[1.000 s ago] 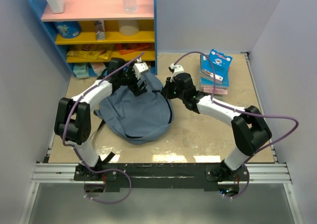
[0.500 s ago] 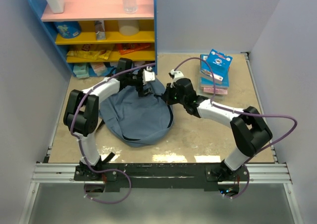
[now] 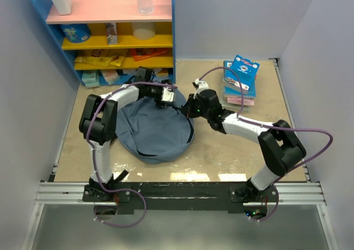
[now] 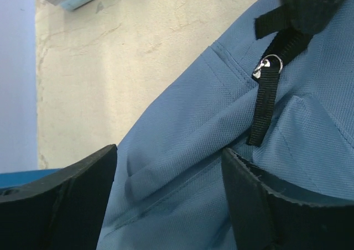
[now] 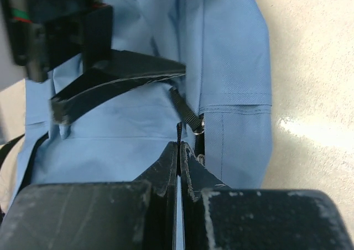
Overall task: Pack the student bag
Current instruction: Unzip the student bag at the center of the board.
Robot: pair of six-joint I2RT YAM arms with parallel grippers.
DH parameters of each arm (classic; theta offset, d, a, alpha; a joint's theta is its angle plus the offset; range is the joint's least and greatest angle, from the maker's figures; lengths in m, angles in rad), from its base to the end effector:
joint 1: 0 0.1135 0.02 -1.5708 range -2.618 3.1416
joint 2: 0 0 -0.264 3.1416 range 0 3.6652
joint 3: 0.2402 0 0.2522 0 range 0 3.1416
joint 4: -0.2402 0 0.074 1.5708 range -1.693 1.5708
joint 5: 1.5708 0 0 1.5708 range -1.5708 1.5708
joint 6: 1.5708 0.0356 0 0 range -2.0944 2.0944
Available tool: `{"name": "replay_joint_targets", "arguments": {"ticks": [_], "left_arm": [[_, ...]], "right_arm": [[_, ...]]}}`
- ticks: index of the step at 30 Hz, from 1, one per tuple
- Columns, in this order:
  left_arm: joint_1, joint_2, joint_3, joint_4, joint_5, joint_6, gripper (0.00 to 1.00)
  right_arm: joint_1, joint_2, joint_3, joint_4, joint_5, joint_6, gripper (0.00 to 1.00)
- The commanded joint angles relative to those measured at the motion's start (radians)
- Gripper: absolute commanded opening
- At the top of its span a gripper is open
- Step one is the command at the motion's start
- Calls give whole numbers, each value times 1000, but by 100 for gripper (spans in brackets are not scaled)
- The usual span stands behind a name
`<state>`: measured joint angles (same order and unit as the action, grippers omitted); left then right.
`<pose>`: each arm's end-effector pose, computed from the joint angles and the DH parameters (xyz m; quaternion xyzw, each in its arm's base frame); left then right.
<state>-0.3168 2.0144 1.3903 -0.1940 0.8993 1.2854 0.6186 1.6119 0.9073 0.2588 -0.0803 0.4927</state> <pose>0.4027 -0.1613 0.1873 0.7126 0.4682 -0.2036 0.4811 0.2877 0.2083 0.2171 -0.0745 0.8422 0.3099 0.4348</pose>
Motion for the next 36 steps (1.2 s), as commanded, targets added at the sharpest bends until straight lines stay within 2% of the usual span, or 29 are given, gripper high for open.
{"name": "replay_joint_targets", "arguments": {"ticks": [1, 3, 6, 7, 12, 16, 20, 28, 31, 36], "left_arm": [[-24, 76, 117, -71, 12, 123, 74], [-28, 108, 163, -122, -6, 159, 66], [-44, 144, 217, -189, -48, 209, 27], [-50, 155, 237, -214, -59, 215, 1], [-54, 178, 317, -300, -83, 170, 0], [-48, 142, 308, -269, -122, 75, 0], [-28, 92, 257, -176, -226, -82, 0], [99, 37, 314, -312, -246, -287, 0], [134, -34, 259, -355, -252, -325, 0], [221, -186, 69, -366, -289, -339, 0]], "right_arm": [[-3, -61, -10, 54, -39, 35, 0], [-5, -79, -18, 56, -45, 40, 0], [-5, -104, -42, 62, -47, 50, 0], [-3, -116, -50, 60, -46, 50, 0], [-5, -138, -65, 50, -15, 46, 0], [-5, -150, -64, 17, 42, 41, 0], [-5, -199, -67, -55, 100, 17, 0], [-11, -287, -117, -127, 143, 10, 0], [-10, -300, -133, -138, 149, 17, 0], [-14, -313, -150, -147, 157, 10, 0]]}}
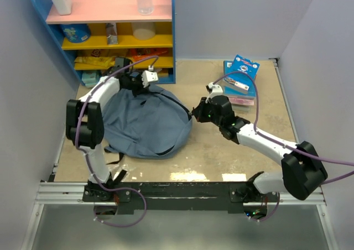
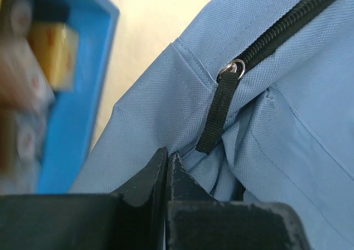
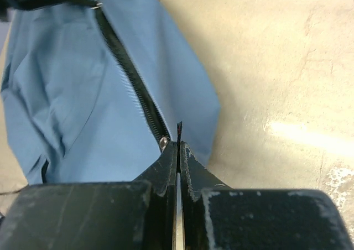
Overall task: Pack the student bag
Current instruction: Unzip the student bag at the center of the board.
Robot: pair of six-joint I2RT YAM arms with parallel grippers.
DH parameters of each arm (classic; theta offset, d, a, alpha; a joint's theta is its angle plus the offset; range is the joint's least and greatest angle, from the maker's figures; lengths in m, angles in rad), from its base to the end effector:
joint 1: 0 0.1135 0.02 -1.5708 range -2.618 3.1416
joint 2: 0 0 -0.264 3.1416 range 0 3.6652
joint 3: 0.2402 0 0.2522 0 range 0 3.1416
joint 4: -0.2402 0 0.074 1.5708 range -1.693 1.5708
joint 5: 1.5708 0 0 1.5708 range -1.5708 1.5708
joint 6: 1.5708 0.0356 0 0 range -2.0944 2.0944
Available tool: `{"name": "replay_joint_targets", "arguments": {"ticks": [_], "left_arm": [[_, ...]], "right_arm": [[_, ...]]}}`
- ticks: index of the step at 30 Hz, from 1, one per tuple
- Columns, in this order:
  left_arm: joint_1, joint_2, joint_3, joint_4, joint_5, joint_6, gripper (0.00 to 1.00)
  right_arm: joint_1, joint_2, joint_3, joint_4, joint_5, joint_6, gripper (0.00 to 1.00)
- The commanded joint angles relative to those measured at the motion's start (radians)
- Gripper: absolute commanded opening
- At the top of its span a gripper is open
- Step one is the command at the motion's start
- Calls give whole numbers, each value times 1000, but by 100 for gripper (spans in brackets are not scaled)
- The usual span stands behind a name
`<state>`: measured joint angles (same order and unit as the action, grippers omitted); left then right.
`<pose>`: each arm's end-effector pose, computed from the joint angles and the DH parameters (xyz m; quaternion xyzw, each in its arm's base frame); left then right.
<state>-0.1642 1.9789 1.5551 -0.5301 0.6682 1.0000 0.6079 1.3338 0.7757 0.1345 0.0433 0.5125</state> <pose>0.4223 -0.0923 0.2266 0.5780 0.6971 -0.1692 0.3889 0.2451 0.1686 0.2463 -0.0283 0.8394 0.2729 0.4693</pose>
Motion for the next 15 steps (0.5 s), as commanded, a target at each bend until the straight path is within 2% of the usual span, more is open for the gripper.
{"name": "replay_joint_targets", "arguments": {"ticks": [1, 3, 4, 5, 6, 7, 9, 11, 15], "left_arm": [[83, -169, -114, -40, -67, -51, 0], [126, -210, -142, -99, -42, -32, 3], [132, -225, -141, -135, -29, -15, 12], [134, -253, -142, -192, -13, 1, 28], [134, -270, -142, -214, 7, 11, 64], [134, -287, -141, -246, 34, 20, 81], [124, -321, -113, -295, 146, 40, 100], [97, -316, -61, -347, 226, 46, 100], [-62, -279, -39, -323, 249, 83, 100]], "right_arm": [[-3, -28, -19, -21, 33, -9, 0], [-5, -18, -13, -19, 18, -19, 0], [-7, -12, -1, -19, 14, -19, 0], [-5, 7, 7, -16, 10, -19, 0], [-5, 17, 17, -15, -2, -20, 0], [-7, 27, 37, -10, -5, -20, 0], [-5, 67, 63, -4, -16, -23, 0], [-5, 94, 112, -6, -31, -25, 0], [-5, 137, 163, -6, -42, -19, 0]]}}
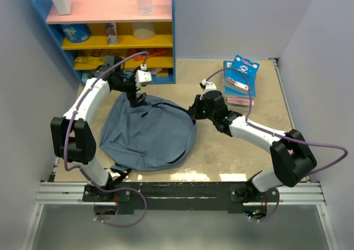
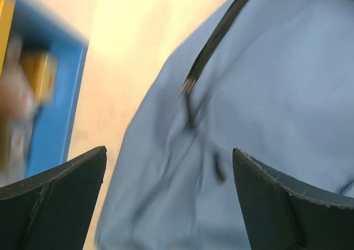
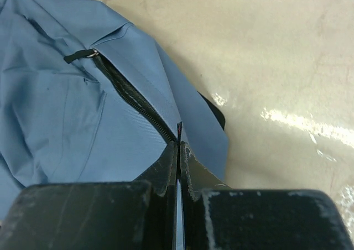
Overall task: Pack the student bag
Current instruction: Unzip the student bag at the center of the board.
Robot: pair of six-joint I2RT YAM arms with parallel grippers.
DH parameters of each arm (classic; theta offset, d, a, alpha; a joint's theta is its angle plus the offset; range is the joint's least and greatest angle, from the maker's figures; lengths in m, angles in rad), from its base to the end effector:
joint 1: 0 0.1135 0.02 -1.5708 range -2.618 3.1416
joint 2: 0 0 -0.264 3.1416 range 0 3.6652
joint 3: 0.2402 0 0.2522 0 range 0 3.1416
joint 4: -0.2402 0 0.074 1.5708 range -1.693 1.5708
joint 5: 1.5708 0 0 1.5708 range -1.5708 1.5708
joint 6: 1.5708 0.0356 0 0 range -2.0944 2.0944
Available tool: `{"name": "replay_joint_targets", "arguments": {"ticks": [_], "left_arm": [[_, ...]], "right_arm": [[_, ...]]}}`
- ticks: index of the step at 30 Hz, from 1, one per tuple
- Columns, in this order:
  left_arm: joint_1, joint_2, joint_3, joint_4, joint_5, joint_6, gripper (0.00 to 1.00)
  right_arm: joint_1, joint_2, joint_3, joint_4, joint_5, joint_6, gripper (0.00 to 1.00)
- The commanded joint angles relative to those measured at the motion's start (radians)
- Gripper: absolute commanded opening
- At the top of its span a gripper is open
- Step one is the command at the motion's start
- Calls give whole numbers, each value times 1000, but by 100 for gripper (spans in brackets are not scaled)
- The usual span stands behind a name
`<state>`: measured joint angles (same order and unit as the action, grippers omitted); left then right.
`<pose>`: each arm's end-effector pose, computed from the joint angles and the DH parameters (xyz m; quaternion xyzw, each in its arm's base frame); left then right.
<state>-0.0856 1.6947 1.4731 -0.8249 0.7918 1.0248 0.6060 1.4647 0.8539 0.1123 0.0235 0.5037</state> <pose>0.3509 -0.0555 0.2945 0.5547 0.7046 -0.2239 0.3818 0.2663 0.1835 0.2323 -0.0379 0.8588 0.2605 0.4395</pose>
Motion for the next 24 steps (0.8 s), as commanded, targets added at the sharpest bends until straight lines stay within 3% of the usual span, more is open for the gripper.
{"name": "replay_joint_targets", "arguments": {"ticks": [1, 7, 10, 15, 18, 19, 21, 22, 23, 24], "left_arm": [[-166, 16, 36, -1, 126, 107, 100], [-267, 192, 134, -25, 156, 285, 100], [-276, 293, 225, -28, 156, 287, 100], [-293, 348, 242, 75, 172, 233, 99], [-315, 390, 276, 56, 178, 236, 91], [-316, 417, 311, 38, 184, 229, 86], [-322, 447, 354, 21, 201, 202, 52], [-325, 479, 407, -5, 205, 186, 33], [-333, 490, 430, -6, 204, 164, 0], [-336, 499, 447, -3, 198, 141, 0]], "right_arm": [[-3, 6, 86, 20, -42, -7, 0], [-3, -41, 48, 36, -31, 16, 0], [-5, -56, 48, 38, -34, 18, 0], [-5, -38, 68, 44, -62, 32, 0], [-3, -26, 73, 53, -66, 36, 0], [-3, -24, 74, 55, -66, 38, 0], [-3, -23, 71, 53, -66, 38, 0], [-5, -21, 70, 55, -62, 36, 0], [-5, -23, 68, 53, -56, 33, 0], [-3, -26, 63, 50, -50, 30, 0]]}}
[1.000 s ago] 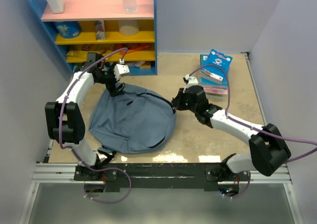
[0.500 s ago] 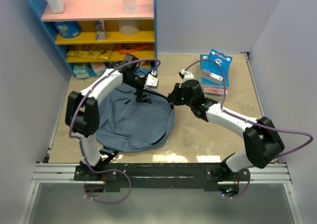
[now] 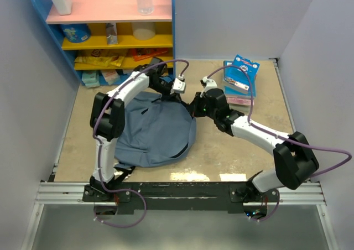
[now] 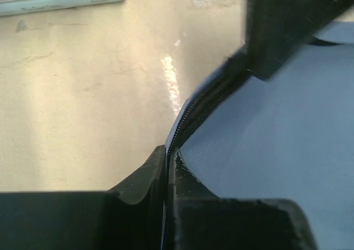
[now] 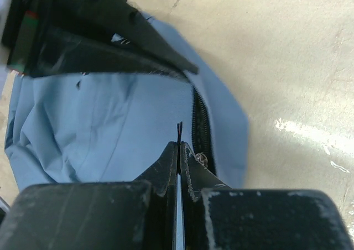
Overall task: Pack the student bag
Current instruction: Unzip the student bag at the center of the board.
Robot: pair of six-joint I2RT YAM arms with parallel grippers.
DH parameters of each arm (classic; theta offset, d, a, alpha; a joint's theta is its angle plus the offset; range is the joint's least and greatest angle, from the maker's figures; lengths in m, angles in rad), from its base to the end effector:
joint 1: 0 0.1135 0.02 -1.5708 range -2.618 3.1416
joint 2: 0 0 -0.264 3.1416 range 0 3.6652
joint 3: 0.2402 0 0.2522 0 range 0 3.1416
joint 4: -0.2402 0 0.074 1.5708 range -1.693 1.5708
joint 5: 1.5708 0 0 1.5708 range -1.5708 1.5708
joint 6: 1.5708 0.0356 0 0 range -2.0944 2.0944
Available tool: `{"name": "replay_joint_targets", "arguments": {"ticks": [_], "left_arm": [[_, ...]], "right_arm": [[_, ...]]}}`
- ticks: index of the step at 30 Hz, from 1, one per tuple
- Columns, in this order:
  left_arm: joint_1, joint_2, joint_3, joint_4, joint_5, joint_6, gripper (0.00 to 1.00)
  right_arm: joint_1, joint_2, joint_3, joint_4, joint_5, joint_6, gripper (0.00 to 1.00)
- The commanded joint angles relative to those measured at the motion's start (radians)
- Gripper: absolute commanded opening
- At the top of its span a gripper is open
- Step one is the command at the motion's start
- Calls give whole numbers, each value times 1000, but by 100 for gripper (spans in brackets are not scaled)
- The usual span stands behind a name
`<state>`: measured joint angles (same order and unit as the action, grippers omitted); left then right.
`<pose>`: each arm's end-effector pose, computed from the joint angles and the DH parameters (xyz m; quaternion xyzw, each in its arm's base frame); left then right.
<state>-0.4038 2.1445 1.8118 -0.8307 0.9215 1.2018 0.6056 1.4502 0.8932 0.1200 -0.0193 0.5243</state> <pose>0.4047 -0.2038 0.2242 0.6935 0.5447 -0.3308 0.3361 0.2686 0.1868 0.2506 -0.0395 0.8426 0.2944 0.4492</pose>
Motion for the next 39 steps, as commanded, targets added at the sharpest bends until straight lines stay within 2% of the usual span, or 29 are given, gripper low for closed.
{"name": "replay_joint_targets", "arguments": {"ticks": [1, 3, 10, 15, 22, 29, 36, 39], "left_arm": [[-23, 58, 125, 4, 65, -51, 0], [-32, 58, 124, 16, 50, -62, 0], [-23, 43, 95, 161, -79, -250, 0], [28, 31, 57, 255, -217, -361, 0], [134, -17, 1, 326, -269, -527, 0], [187, -112, -91, 285, -319, -541, 0], [240, -199, -181, 239, -349, -542, 0], [252, -224, -227, 216, -354, -532, 1]], "right_arm": [[-4, -13, 23, 41, 1, 5, 0], [-3, -19, 20, 37, 15, -3, 0], [-24, -50, 6, -13, 82, -38, 0], [-59, -79, -45, -16, 93, -40, 0], [-89, -97, -85, -36, 111, -38, 0], [-130, -116, -86, -66, 125, -50, 0], [-225, -53, 36, -92, 93, -73, 0], [-228, -11, 94, -111, 82, -79, 0]]}}
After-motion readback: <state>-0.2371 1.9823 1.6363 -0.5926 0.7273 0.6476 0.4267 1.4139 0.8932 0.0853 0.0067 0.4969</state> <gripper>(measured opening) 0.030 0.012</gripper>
